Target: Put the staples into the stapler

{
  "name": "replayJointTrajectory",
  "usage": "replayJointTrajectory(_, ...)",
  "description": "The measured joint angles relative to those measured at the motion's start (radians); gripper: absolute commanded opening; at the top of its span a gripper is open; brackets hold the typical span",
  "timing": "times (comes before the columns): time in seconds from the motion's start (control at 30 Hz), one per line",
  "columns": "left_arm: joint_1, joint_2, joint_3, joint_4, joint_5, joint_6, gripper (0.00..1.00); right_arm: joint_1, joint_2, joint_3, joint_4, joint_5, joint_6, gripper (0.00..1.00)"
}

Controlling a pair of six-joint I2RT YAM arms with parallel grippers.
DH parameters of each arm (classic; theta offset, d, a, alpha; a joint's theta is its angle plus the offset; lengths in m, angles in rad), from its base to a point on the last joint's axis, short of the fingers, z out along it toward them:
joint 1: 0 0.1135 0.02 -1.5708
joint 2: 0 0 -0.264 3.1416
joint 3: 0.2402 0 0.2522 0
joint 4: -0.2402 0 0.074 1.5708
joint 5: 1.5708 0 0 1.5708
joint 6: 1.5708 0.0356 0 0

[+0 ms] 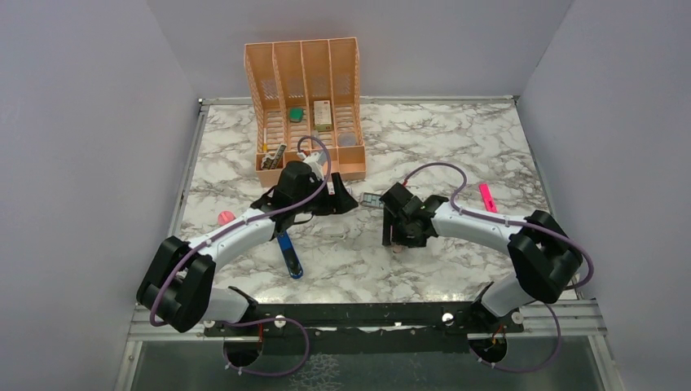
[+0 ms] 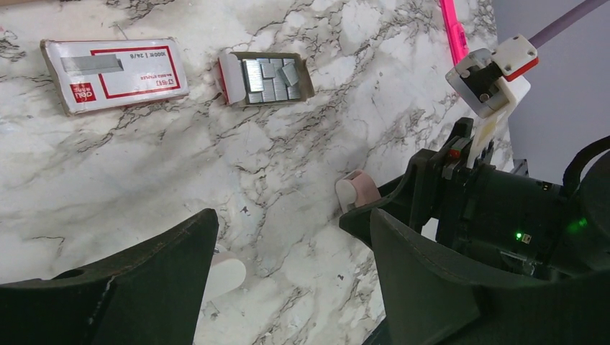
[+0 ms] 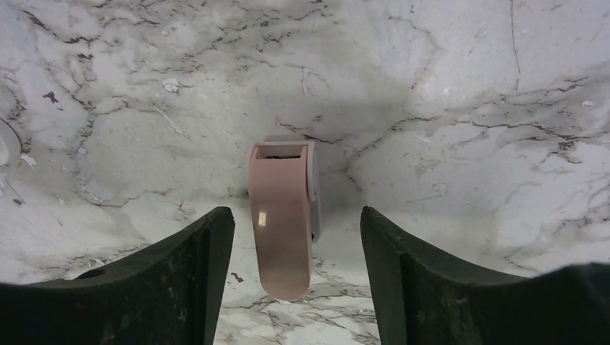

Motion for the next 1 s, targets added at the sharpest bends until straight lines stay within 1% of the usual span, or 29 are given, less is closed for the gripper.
replayJointTrajectory(0.13,-0.013,0.0,-0.002,0.006,-0.001,0.0,0.78,0.0,-0.018,-0.006,-0.024,-0.019,-0.015,0.63)
replayJointTrajectory(0.37,-0.038,0.001,-0.025,0.009,-0.005,-0.008,0.78,0.0,-0.13,-0.069,-0.026,-0.077,-0.045,0.49)
replayJointTrajectory(0.43,-0.044,0.004,-0.026,0.009,-0.006,-0.013,0.79,0.0,-0.134,-0.071,-0.026,-0.079,-0.048,0.49)
replayJointTrajectory(0.57,-0.06,0.015,-0.026,0.009,-0.015,-0.027,0.84,0.0,-0.122,-0.071,-0.015,-0.079,-0.053,0.49)
replayJointTrajectory(0.67,-0.071,0.025,-0.026,0.009,-0.018,-0.043,0.91,0.0,-0.103,-0.071,-0.002,-0.079,-0.06,0.4)
replayJointTrajectory(0.77,-0.079,0.036,-0.026,0.008,-0.019,-0.057,0.93,0.0,-0.099,-0.071,0.019,-0.082,-0.068,0.28)
replayJointTrajectory(0.8,-0.082,0.041,-0.026,0.007,-0.02,-0.06,0.92,0.0,-0.099,-0.071,0.026,-0.082,-0.068,0.25)
replayJointTrajectory(0.87,-0.089,0.05,-0.026,0.003,-0.022,-0.068,0.89,0.0,-0.099,-0.071,0.028,-0.083,-0.069,0.23)
replayJointTrajectory(0.9,-0.092,0.053,-0.026,0.001,-0.023,-0.072,0.87,0.0,-0.1,-0.071,0.028,-0.083,-0.069,0.23)
replayJointTrajectory(1.0,-0.101,0.056,-0.026,0.0,-0.027,-0.084,0.74,0.0,-0.105,-0.071,0.032,-0.085,-0.065,0.22)
